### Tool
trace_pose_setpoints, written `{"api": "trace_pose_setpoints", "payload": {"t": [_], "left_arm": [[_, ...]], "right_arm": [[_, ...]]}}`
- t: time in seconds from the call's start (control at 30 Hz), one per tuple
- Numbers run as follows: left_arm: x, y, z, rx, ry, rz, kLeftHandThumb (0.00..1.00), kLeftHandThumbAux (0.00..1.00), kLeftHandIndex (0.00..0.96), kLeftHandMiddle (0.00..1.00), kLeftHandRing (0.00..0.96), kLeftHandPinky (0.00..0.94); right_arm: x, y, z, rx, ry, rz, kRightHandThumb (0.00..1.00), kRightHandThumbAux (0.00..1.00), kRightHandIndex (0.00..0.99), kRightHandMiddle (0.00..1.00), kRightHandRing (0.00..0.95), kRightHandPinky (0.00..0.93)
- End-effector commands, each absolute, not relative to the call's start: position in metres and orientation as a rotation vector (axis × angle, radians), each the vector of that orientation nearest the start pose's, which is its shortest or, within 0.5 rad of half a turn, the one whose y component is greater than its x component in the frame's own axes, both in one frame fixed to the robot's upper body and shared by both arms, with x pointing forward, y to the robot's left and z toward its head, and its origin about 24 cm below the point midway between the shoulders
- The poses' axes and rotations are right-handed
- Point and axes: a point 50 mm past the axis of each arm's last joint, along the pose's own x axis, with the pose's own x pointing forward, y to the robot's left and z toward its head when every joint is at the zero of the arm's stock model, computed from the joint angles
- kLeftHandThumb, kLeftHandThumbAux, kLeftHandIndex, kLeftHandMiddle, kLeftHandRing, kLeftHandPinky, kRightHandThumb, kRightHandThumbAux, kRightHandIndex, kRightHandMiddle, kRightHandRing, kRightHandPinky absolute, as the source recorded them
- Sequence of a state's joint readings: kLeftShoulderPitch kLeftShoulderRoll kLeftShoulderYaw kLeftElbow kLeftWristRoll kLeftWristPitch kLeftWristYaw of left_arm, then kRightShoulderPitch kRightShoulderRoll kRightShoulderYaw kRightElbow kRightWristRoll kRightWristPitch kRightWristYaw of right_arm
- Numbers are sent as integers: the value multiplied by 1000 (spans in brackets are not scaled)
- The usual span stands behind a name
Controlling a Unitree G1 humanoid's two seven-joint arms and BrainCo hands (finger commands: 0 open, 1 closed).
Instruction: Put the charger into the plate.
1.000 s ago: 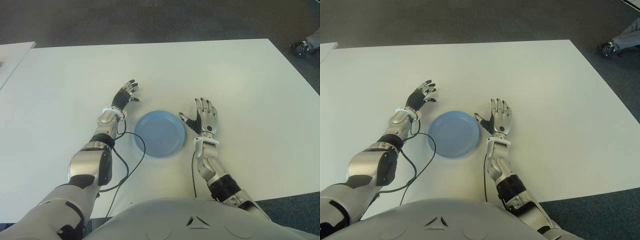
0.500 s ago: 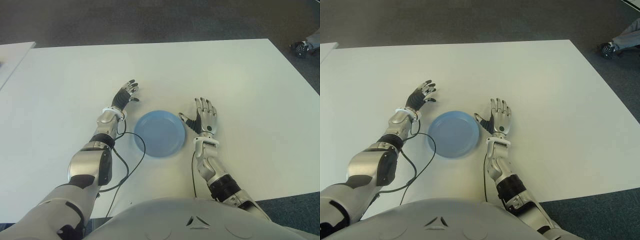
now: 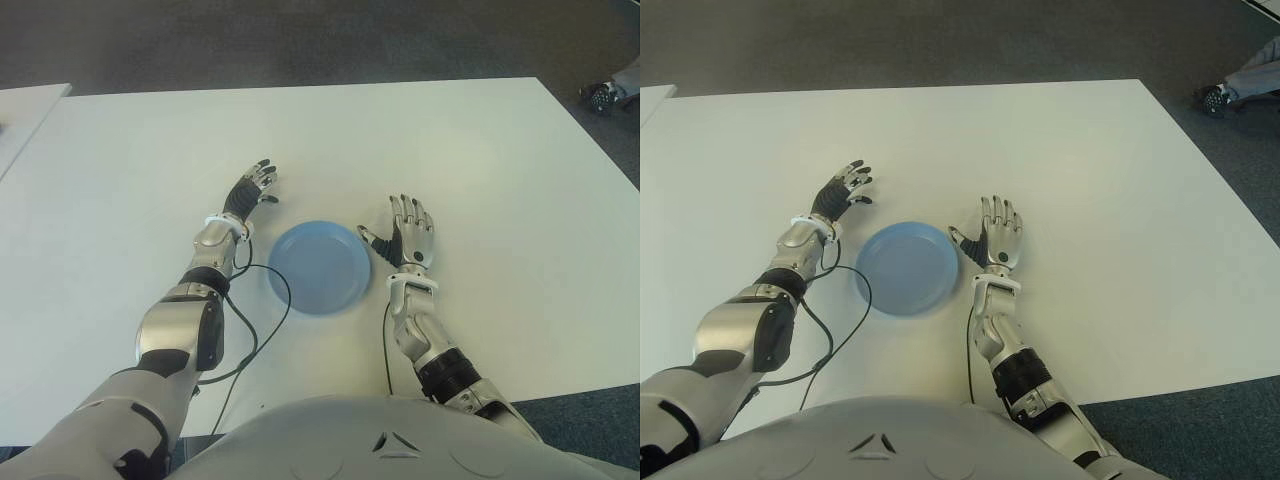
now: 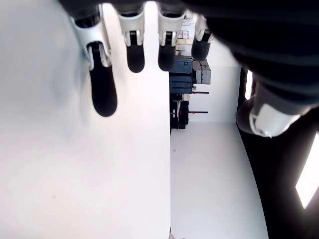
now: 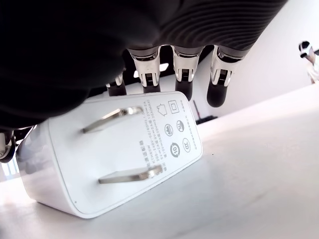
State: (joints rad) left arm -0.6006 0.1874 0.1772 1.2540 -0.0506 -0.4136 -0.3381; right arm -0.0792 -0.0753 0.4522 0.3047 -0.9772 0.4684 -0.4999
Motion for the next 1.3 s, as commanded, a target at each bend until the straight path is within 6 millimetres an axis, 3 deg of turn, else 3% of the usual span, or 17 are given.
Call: {"api": "trace_pose_setpoints", "payload": {"t": [0.03, 0.67, 1.3], "left_arm": [[307, 196, -35, 2, 353, -220, 0, 468, 29, 108, 117, 142], [310, 201, -29, -7, 334, -233, 0, 489, 28, 115, 120, 139], [310, 200, -30, -13, 335, -234, 0, 479, 32, 109, 113, 132]], "right_arm": [[187, -117, -77, -1265, 468, 40, 323, 279, 0, 0, 0, 7], [209, -116, -42, -1270, 418, 40, 376, 288, 0, 0, 0, 0], [211, -114, -36, -1282, 389, 42, 374, 291, 0, 0, 0, 0]]}}
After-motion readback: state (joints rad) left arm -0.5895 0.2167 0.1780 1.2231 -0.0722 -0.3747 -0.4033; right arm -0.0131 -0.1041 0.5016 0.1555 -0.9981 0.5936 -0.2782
